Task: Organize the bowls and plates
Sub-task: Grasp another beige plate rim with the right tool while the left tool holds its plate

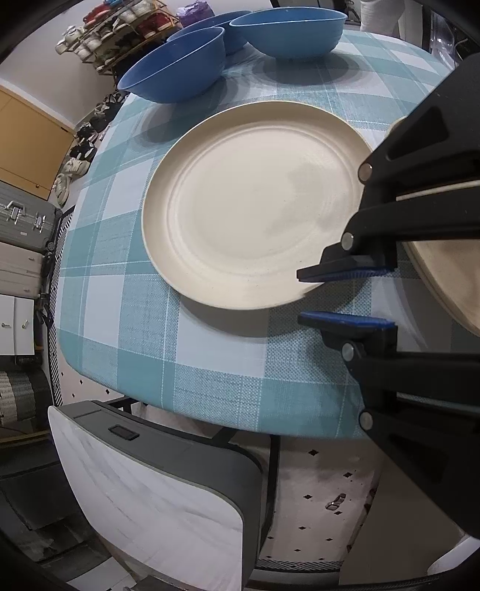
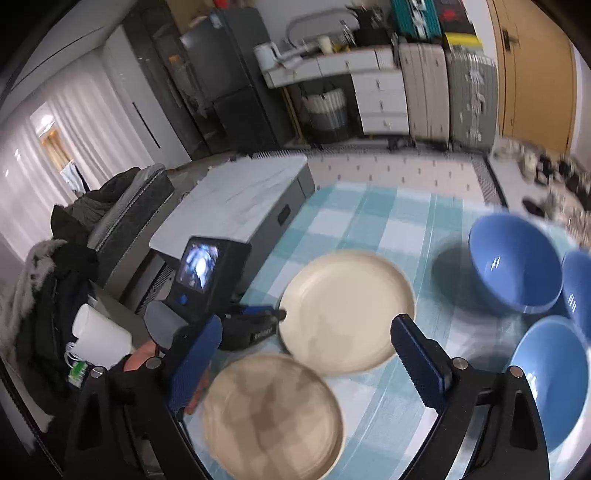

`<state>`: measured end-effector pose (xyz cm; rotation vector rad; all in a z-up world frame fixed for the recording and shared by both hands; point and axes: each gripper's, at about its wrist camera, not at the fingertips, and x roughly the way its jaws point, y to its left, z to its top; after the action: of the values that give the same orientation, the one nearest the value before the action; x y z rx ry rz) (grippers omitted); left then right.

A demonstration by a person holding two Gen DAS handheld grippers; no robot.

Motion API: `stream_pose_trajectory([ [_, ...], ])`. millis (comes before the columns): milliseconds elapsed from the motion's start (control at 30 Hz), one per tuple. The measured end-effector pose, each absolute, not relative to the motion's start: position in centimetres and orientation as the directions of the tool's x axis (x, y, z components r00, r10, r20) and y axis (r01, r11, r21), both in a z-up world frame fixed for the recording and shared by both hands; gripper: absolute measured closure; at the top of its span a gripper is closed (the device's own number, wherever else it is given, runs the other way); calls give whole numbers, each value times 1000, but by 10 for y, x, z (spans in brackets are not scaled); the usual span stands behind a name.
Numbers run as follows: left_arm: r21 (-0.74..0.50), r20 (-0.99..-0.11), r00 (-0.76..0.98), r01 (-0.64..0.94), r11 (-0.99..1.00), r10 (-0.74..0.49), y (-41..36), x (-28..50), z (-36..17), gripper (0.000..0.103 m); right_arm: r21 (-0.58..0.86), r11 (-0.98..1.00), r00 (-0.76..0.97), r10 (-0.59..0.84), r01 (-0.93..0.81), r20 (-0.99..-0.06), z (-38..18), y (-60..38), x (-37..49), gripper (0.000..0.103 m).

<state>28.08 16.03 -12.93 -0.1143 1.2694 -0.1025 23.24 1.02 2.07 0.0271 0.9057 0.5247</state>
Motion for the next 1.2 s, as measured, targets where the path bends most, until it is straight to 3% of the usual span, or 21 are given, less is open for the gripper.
stream_pose_trajectory([
  [300,-154,-946,290,1,988,-147,160,282,-131,89,291,920,427,381,-263,-820,-56,-22,302,8],
  [400,-150,-947,287,3,989,-145,159,283,-133,89,234,933,415,333,-273,-847,-78,-18,311,9],
  [600,-154,-948,282,1,988,-148,160,282,-134,89,199,946,368,285,-254,-885,-121,-21,327,29],
  [733,-149,-949,281,6,989,-145,159,282,-134,89,231,950,337,292,-212,-895,-142,-31,335,49],
  [1200,-165,-950,268,14,986,-162,156,283,-135,89,261,952,291,299,-161,-909,-171,-44,341,90],
])
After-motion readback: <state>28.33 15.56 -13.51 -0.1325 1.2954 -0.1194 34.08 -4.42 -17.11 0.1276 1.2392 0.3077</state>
